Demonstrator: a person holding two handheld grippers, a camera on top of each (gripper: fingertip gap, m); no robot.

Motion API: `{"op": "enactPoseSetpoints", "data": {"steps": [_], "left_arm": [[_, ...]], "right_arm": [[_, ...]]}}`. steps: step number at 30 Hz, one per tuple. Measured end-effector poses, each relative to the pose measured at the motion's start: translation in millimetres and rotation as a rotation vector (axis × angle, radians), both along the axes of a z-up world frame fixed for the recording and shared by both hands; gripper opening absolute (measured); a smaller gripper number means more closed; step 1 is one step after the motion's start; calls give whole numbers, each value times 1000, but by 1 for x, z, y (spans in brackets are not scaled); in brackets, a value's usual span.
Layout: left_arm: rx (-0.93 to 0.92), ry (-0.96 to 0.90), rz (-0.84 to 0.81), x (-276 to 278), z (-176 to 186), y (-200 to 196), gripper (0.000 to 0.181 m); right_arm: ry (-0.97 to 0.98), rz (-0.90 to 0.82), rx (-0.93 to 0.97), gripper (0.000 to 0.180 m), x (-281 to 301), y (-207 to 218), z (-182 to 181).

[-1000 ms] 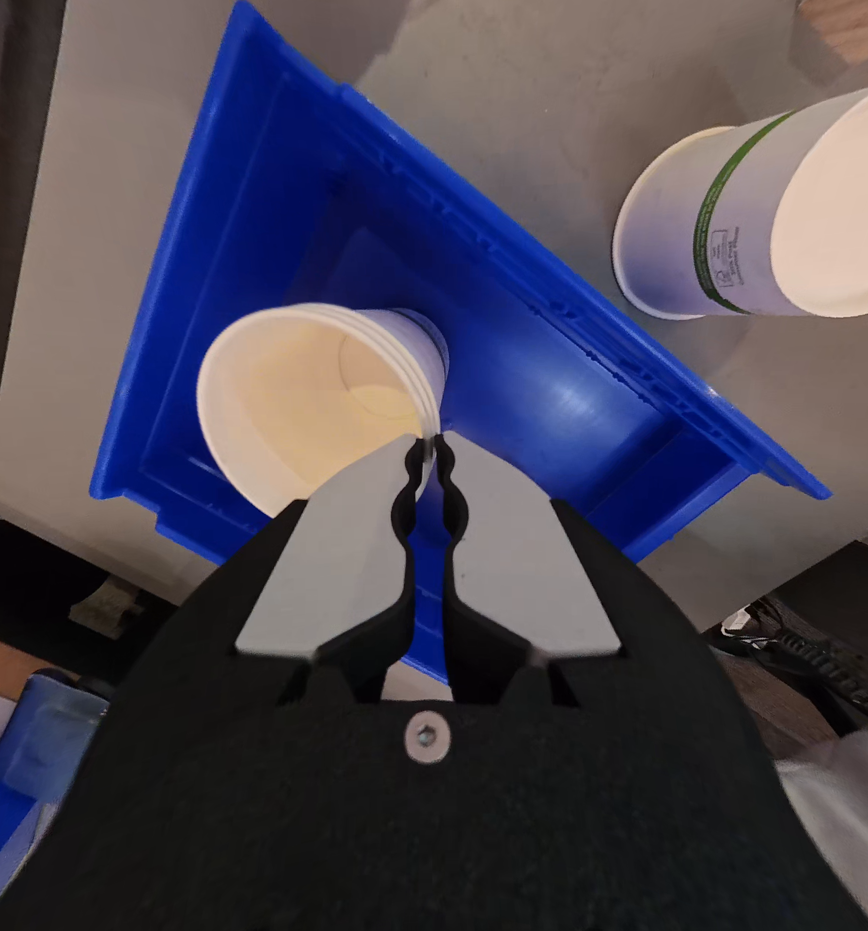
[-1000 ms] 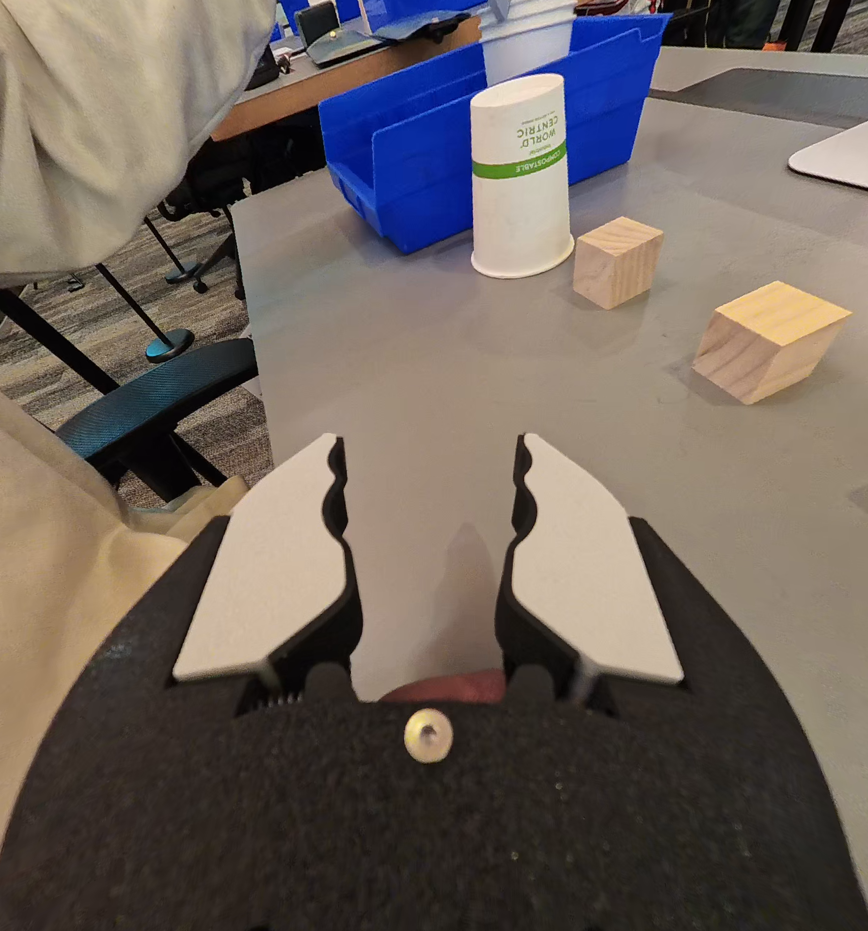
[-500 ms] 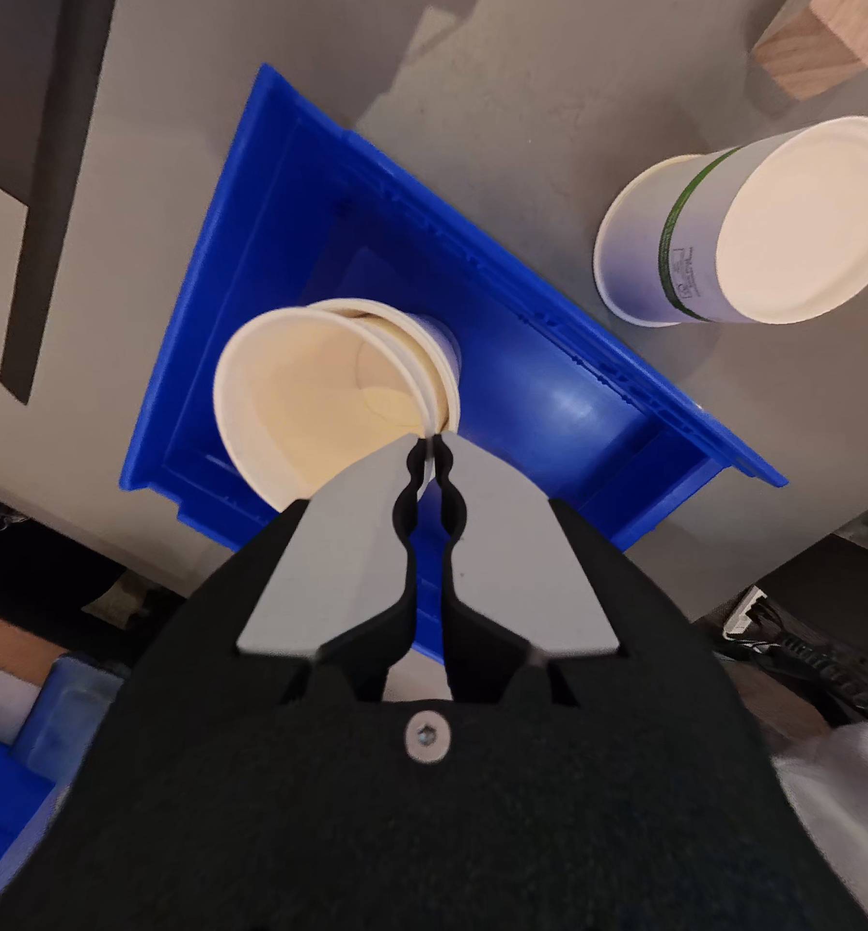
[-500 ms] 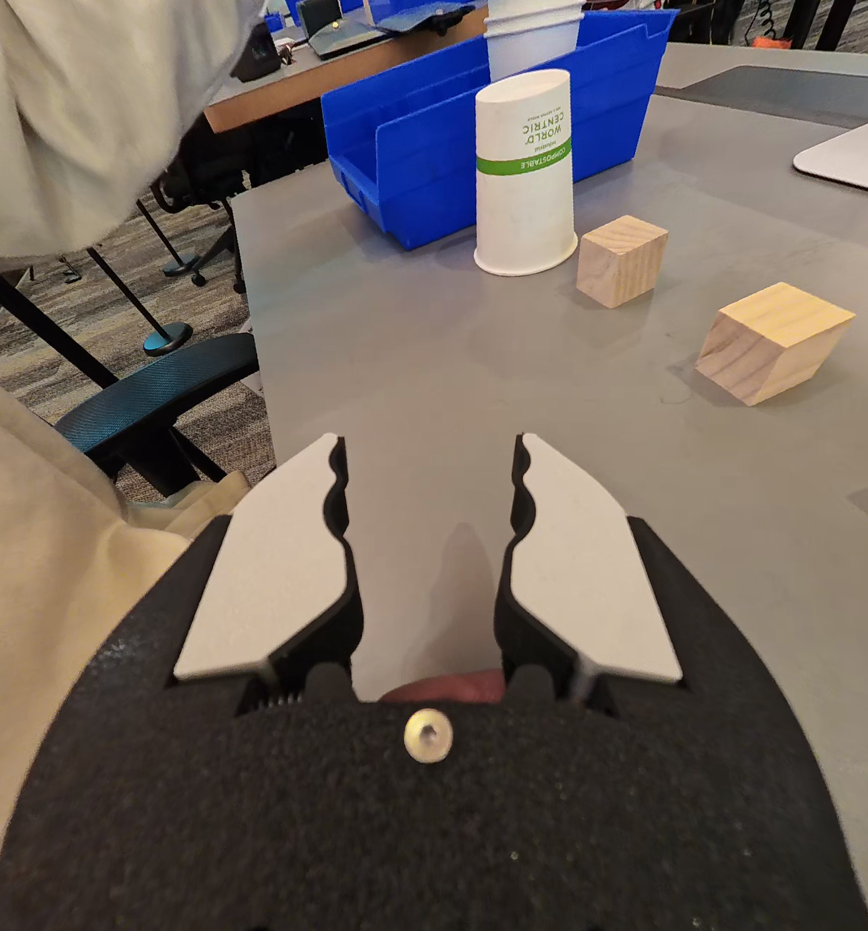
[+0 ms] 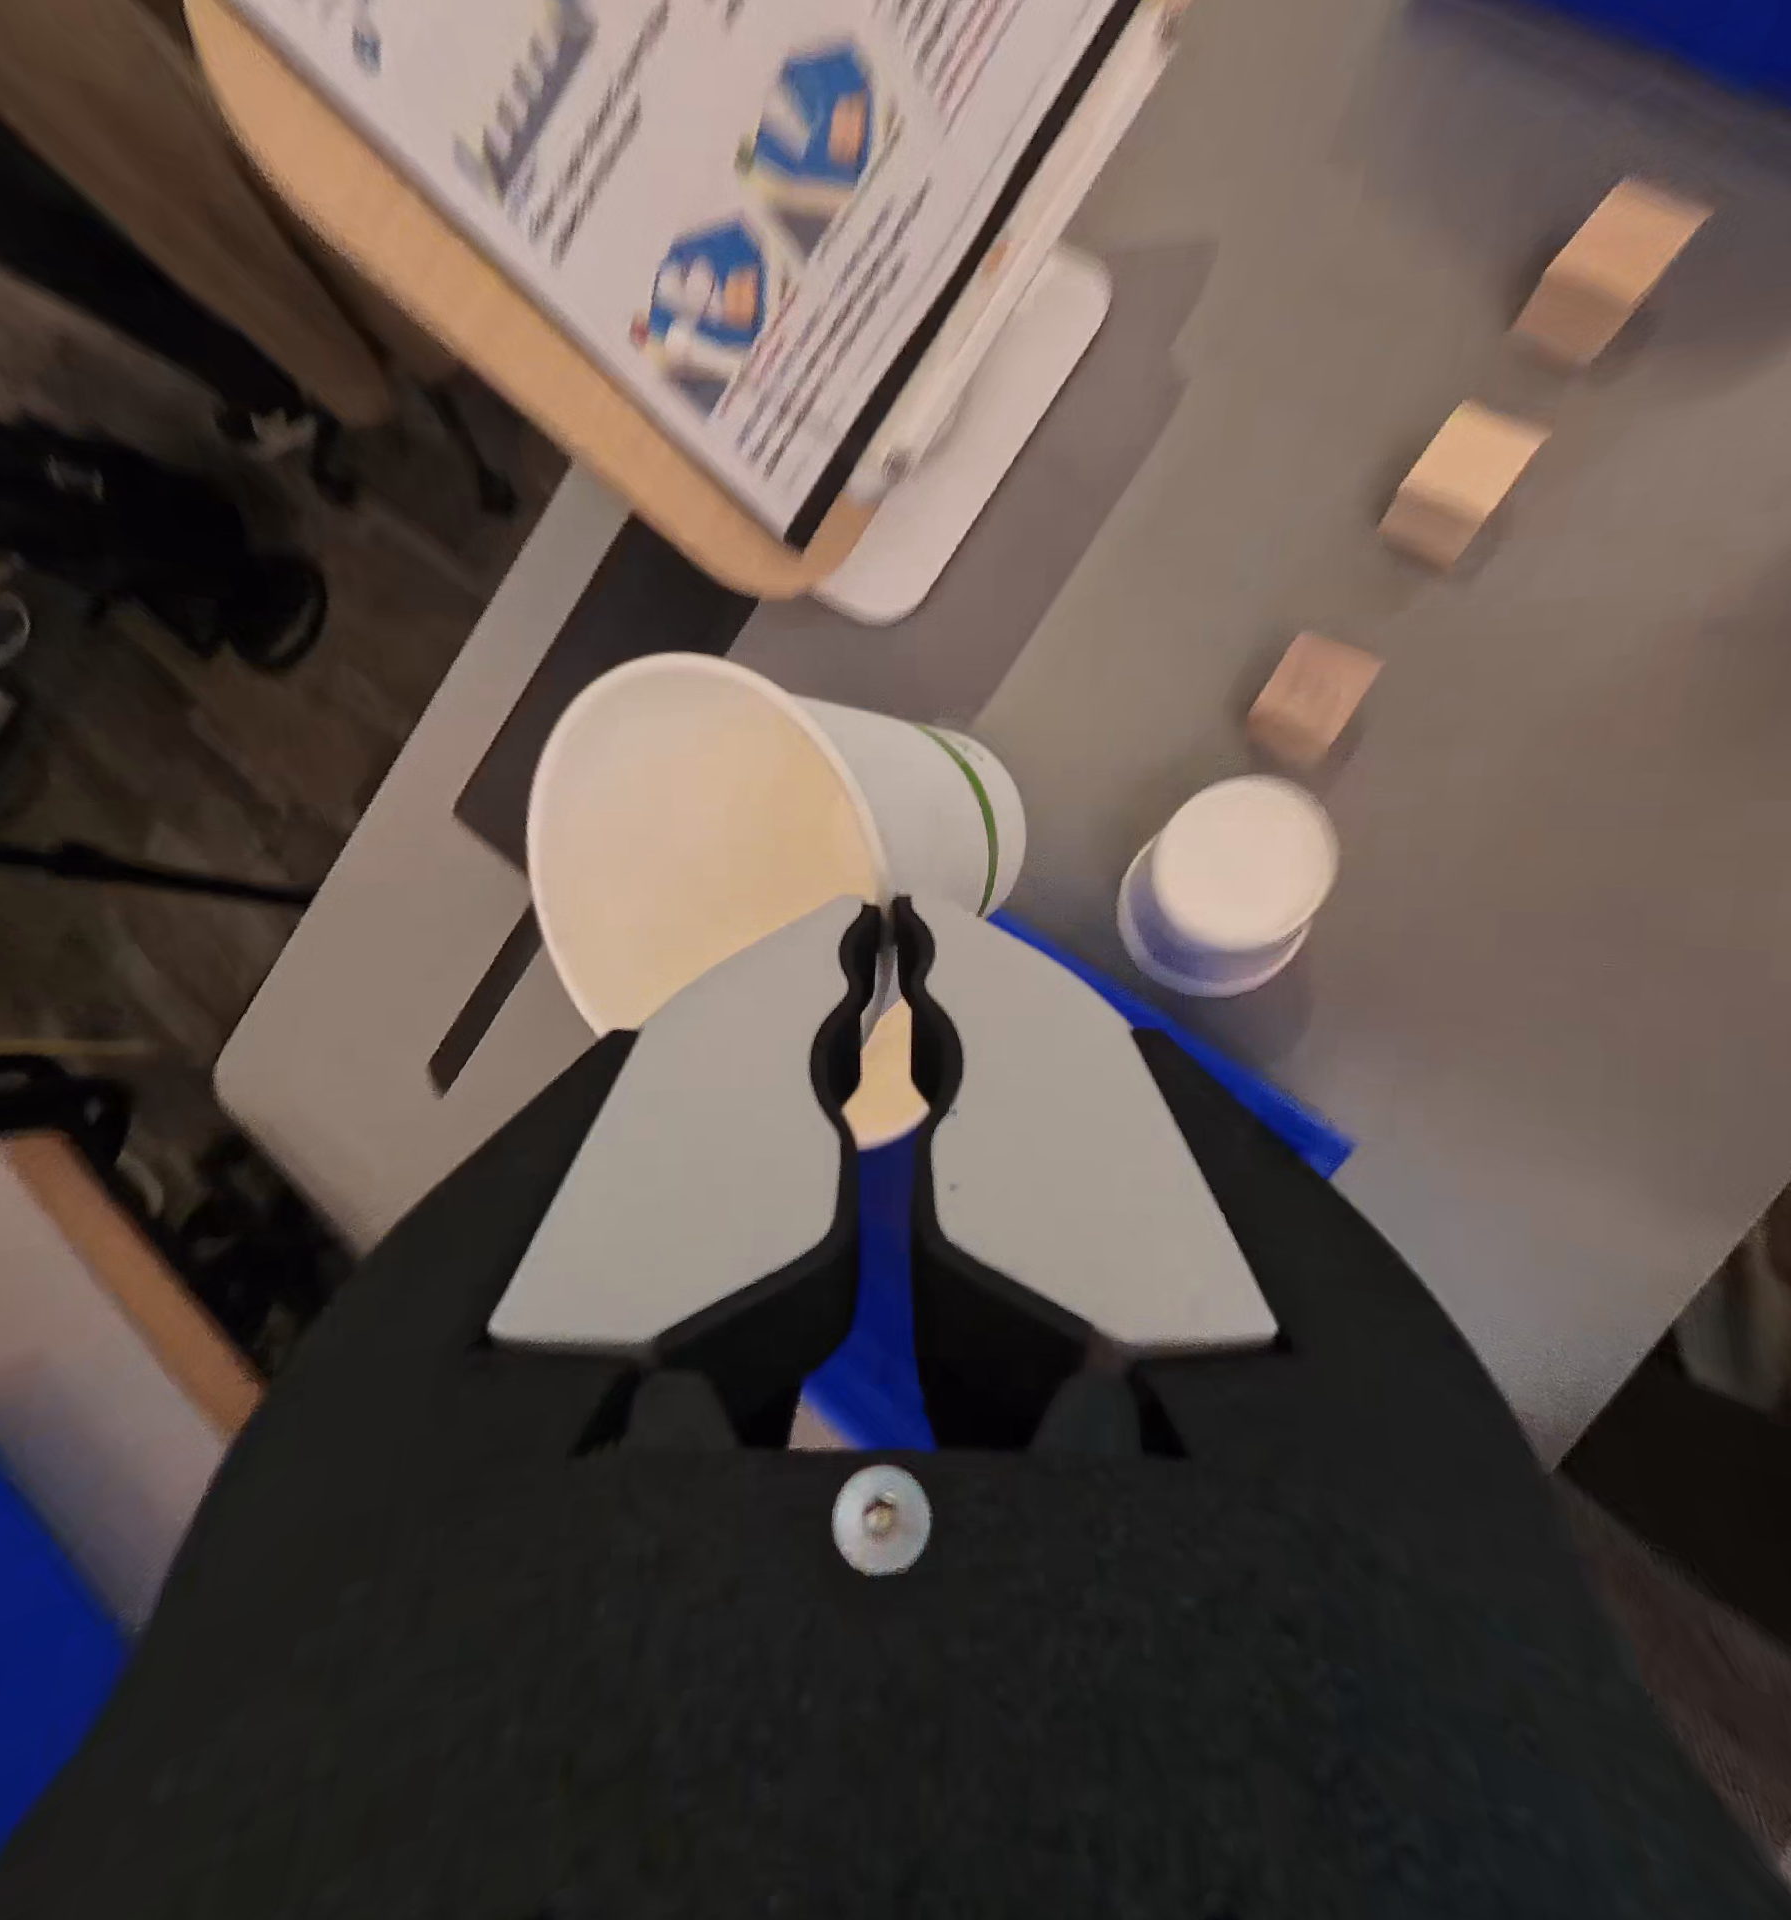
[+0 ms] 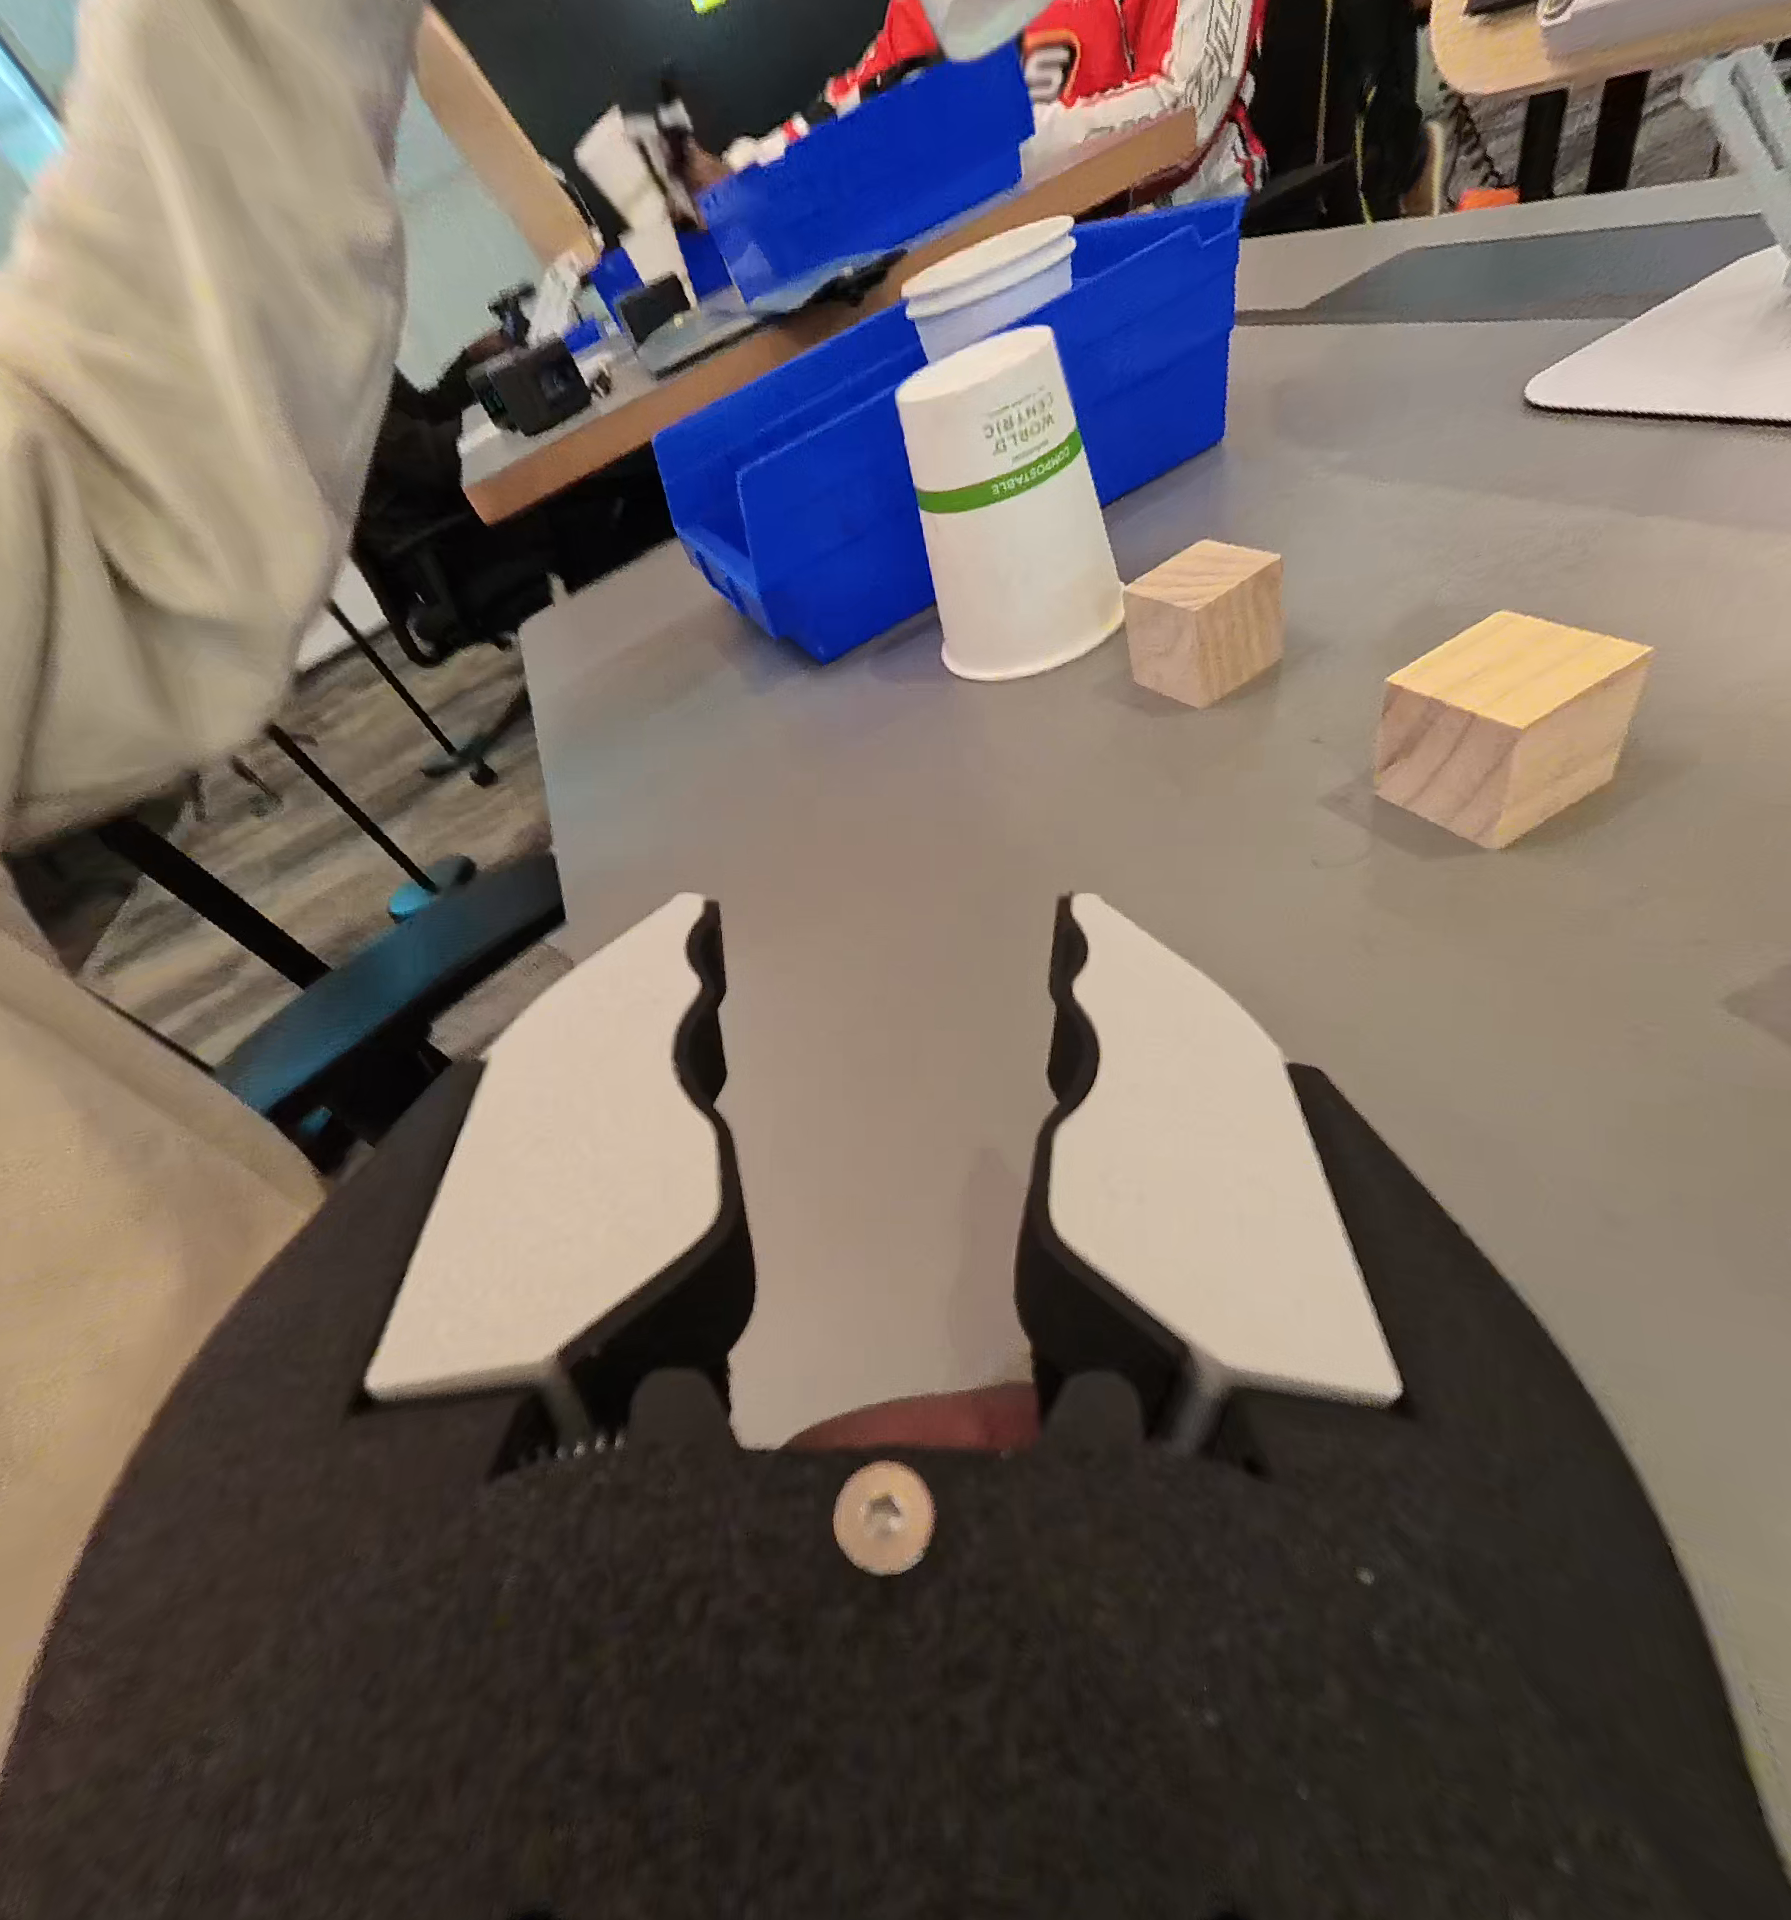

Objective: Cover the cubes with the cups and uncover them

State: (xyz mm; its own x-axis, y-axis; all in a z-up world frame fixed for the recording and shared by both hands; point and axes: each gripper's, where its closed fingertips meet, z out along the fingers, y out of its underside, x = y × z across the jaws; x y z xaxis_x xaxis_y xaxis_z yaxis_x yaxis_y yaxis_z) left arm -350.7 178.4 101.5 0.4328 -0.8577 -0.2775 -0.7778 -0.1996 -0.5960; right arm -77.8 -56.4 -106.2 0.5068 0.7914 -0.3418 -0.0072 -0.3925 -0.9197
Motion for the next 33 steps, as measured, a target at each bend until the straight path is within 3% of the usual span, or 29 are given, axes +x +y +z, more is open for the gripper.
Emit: {"op": "enactPoseSetpoints", "data": {"steps": [4,7,12,18,24,31,33], "left_arm": [[54,-304,-70,58,12,-44,3],[-19,-579,-84,104,15,-85,3],[-236,-860,-189,166,-12,-153,3],[-435,-986,-269,203,-57,-196,2],[-537,-1021,-251,214,-89,-202,2],[-569,-982,-225,202,-121,-202,3],[-559,-915,-238,194,-132,-204,19]], "right_arm": [[242,-9,-66,68,-11,12,23],[434,-32,-85,81,-16,32,48],[343,-80,184,94,-27,50,75],[269,-112,312,96,-21,44,78],[216,-99,290,83,-21,41,58],[119,-49,209,81,-24,41,38],[80,-39,168,81,-25,43,29]]}}
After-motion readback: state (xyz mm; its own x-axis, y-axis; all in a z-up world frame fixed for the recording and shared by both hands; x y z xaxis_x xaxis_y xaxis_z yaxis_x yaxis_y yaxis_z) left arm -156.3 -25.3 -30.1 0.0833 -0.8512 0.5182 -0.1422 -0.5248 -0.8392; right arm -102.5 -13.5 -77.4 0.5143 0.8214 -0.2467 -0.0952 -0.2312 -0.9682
